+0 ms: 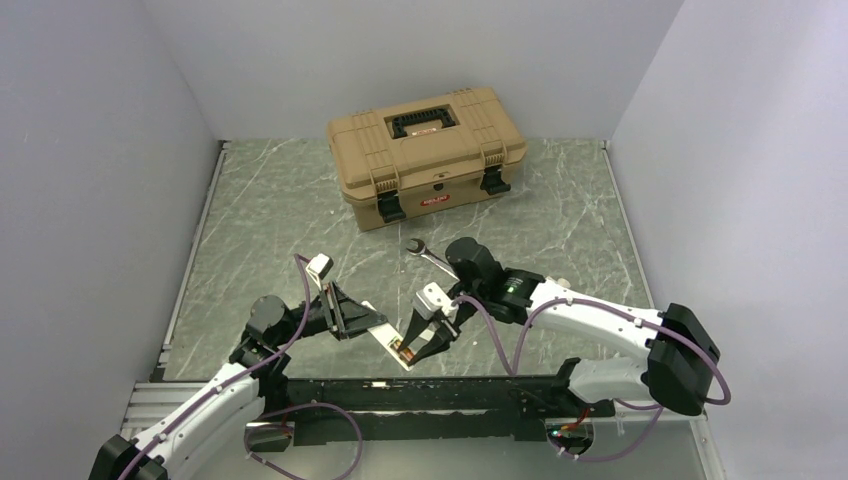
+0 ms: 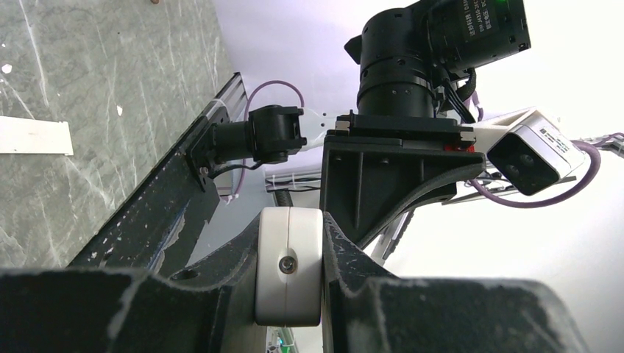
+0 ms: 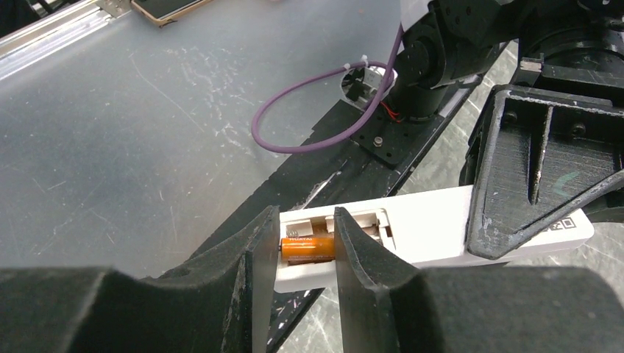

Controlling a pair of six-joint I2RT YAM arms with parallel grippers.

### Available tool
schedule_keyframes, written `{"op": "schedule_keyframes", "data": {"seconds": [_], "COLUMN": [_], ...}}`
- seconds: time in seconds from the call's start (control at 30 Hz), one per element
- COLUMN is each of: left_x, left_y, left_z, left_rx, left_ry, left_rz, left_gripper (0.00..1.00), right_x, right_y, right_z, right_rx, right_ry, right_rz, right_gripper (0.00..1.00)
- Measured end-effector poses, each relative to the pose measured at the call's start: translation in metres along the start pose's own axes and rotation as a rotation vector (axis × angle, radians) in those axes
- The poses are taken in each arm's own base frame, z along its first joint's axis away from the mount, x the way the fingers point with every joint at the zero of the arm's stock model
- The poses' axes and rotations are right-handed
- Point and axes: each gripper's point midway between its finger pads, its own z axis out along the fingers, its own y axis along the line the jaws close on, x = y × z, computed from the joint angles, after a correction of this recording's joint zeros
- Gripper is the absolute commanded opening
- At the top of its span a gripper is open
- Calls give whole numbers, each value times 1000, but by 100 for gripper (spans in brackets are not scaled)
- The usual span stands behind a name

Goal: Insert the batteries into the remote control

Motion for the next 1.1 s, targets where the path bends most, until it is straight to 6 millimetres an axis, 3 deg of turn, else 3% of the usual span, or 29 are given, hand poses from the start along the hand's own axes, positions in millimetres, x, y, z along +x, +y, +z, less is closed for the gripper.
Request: {"op": "schedule_keyframes", "data": {"seconds": [1.1], "left_x": [-3], "left_y": [4], "left_z": [0], "left_rx": [1], "left_ry": [-13], "left_rz": [-15], "left_gripper": [0], "right_x": [6], "right_y": [-9], "right_z": [5], "right_rx": [-46], "right_ry": [12], "right_rz": [27], "right_gripper": [33]}}
